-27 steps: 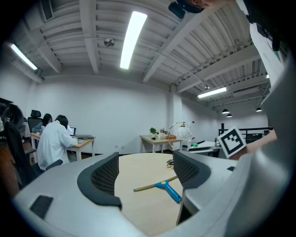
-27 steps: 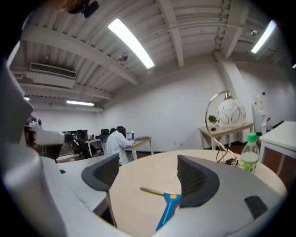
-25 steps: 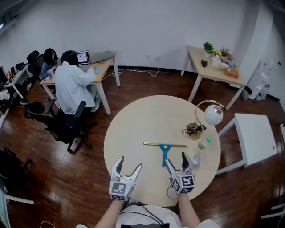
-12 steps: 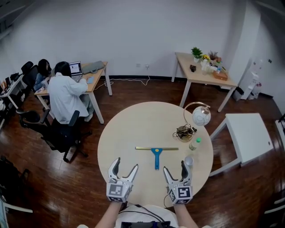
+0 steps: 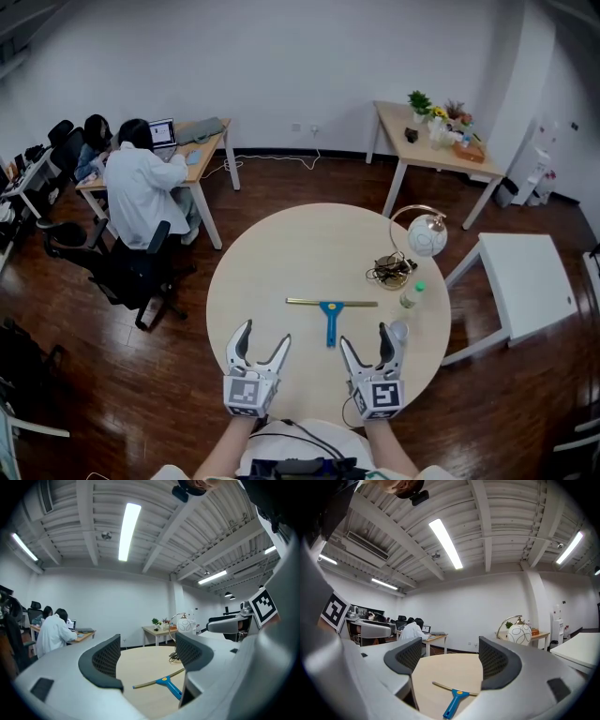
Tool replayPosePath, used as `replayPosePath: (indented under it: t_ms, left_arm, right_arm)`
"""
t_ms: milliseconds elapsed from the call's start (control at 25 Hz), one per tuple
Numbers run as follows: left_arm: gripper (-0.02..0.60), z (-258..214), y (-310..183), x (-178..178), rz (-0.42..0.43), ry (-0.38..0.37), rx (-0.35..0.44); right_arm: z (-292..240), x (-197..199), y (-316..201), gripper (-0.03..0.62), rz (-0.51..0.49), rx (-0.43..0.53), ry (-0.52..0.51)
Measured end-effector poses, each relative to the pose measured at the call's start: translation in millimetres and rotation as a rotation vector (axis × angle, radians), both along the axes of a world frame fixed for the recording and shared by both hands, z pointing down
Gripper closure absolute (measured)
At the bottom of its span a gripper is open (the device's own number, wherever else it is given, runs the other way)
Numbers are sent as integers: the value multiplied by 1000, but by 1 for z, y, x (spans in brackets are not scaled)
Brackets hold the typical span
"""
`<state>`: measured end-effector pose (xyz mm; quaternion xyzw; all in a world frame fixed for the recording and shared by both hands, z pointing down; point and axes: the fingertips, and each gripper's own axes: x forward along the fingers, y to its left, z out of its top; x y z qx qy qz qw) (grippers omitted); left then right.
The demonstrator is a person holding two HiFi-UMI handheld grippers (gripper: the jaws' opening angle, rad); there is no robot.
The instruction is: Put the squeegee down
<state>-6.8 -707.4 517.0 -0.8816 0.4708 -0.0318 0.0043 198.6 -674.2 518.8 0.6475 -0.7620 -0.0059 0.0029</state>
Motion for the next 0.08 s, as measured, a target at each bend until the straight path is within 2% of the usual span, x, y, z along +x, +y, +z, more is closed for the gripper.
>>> replayPosePath:
  t_ms: [80]
  left_arm:
    - [221,-3,-1,6,3,6,2]
  right_arm:
    - [-1,2,-1,187,1,0,-3]
